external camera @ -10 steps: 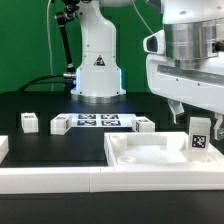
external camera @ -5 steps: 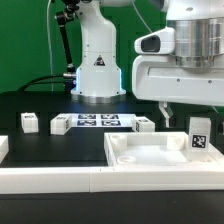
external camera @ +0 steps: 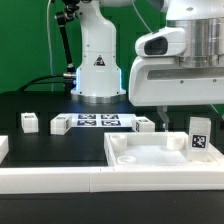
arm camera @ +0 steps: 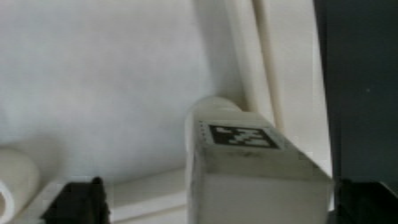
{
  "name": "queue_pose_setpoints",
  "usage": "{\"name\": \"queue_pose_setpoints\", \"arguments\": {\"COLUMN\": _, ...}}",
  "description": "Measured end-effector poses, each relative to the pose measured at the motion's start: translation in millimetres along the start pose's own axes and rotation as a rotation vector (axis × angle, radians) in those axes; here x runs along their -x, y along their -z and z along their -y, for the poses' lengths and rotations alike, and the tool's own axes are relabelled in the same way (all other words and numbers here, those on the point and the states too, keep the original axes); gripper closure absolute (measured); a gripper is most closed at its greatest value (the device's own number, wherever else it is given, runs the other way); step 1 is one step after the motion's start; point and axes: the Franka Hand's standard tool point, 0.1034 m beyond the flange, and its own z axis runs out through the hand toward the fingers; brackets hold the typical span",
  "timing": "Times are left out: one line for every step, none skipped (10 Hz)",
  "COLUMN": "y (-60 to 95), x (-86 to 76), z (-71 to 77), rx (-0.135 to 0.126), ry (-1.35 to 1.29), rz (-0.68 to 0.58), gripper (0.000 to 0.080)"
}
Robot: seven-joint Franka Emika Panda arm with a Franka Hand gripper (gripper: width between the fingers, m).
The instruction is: Assemble square table
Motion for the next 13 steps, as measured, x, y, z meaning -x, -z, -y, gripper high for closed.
{"name": "queue_pose_setpoints", "arguments": {"y": -0.1, "x": 0.0, "z": 0.1, "rx": 0.000, "ry": 0.002, "rz": 0.000, "gripper": 0.0150}}
{"name": "queue_pose_setpoints", "arguments": {"y": -0.2, "x": -0.1, "z": -0.3, "rx": 0.000, "ry": 0.000, "rz": 0.000, "gripper": 0.0238}}
{"name": "queue_pose_setpoints", "arguments": {"y": -0.1, "x": -0.1, "z": -0.4, "rx": 0.000, "ry": 0.000, "rz": 0.000, "gripper": 0.0374}}
{"name": "queue_pose_setpoints", "arguments": {"y": -0.2, "x": -0.1, "z": -0.4, "rx": 0.000, "ry": -0.006, "rz": 0.000, "gripper": 0.0374}}
{"name": "queue_pose_setpoints", "arguments": {"y": 0.1, "x": -0.4, "z": -0.7, "rx": 0.000, "ry": -0.025, "rz": 0.000, "gripper": 0.0510}}
{"name": "queue_pose_setpoints", "arguments": {"y": 0.1, "x": -0.4, "z": -0.7, "rx": 0.000, "ry": -0.025, "rz": 0.000, "gripper": 0.0509}}
{"name": "queue_pose_setpoints", "arguments": {"y": 0.1, "x": -0.4, "z": -0.5, "rx": -0.001, "ry": -0.067, "rz": 0.000, "gripper": 0.0509}}
{"name": "queue_pose_setpoints", "arguments": {"y": 0.0, "x": -0.4, "z": 0.5, "rx": -0.004, "ry": -0.208, "rz": -0.001, "gripper": 0.0509}}
{"name": "queue_pose_setpoints", "arguments": {"y": -0.2, "x": -1.1, "z": -1.2, "rx": -0.002, "ry": -0.290, "rz": -0.004, "gripper": 0.0509}}
{"name": "queue_pose_setpoints", "arguments": {"y": 0.2, "x": -2.7, "z": -4.8, "rx": 0.000, "ry": -0.383, "rz": -0.009, "gripper": 0.0509}}
{"name": "queue_pose_setpoints", "arguments": {"y": 1.0, "x": -4.5, "z": -10.6, "rx": 0.006, "ry": -0.463, "rz": -0.013, "gripper": 0.0509}}
{"name": "queue_pose_setpoints", "arguments": {"y": 1.5, "x": -4.6, "z": -14.4, "rx": 0.011, "ry": -0.499, "rz": -0.013, "gripper": 0.0509}}
{"name": "queue_pose_setpoints", "arguments": {"y": 1.7, "x": -4.7, "z": -15.4, "rx": 0.015, "ry": -0.518, "rz": -0.014, "gripper": 0.0508}}
